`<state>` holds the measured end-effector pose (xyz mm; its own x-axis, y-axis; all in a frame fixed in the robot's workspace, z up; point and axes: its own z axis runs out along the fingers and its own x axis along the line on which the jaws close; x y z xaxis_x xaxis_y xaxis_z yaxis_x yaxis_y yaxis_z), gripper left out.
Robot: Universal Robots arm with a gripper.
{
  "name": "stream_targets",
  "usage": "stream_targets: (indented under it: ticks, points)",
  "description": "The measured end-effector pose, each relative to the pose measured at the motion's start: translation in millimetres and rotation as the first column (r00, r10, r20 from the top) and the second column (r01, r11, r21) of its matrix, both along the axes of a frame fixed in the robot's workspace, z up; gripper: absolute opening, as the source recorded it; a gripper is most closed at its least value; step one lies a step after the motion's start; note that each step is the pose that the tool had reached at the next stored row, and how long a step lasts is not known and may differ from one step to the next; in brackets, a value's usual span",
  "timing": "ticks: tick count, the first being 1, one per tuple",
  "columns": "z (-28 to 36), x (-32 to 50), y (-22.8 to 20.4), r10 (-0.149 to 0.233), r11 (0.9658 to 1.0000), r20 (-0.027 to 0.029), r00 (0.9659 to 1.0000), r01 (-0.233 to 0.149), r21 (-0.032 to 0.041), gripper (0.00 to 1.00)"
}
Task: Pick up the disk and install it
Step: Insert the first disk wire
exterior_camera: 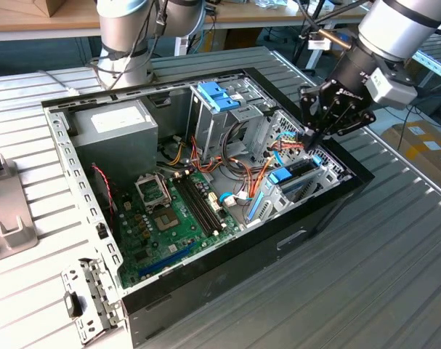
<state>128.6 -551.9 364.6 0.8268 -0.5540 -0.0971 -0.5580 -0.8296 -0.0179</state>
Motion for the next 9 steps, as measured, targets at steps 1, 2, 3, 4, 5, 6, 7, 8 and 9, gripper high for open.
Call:
stream_targets:
  ticks: [1,2,3,4,5,6,7,8,9]
  points:
    - [-0.6,-12.8,-0.1,0.0,1.0,0.0001,1.0,0.0,0.0,0.17]
    - [-0.7,-13.5,-0.1,0.0,1.0,0.0001,1.0,0.0,0.0,0.17]
    - [-0.8,-14.0,-0.1,0.0,1.0,0.0,1.0,0.0,0.0,0.17]
    - [-0.9,-14.7,-0.1,0.0,1.0,0.0,1.0,0.0,0.0,0.17]
    - [-0.9,-15.1,-0.1,0.0,1.0,0.0,1.0,0.0,-0.0001,0.17]
    - [-1.0,-15.2,-0.1,0.0,1.0,0.0,1.0,0.0,-0.0001,0.17]
    - [-1.0,-15.2,-0.1,0.0,1.0,0.0,1.0,0.0,0.0001,0.17]
    - [-1.0,-15.2,-0.1,0.0,1.0,0.0,1.0,0.0,0.0004,0.17]
    - [-1.0,-15.3,-0.1,0.0,1.0,0.0,1.0,0.0,0.0005,0.17]
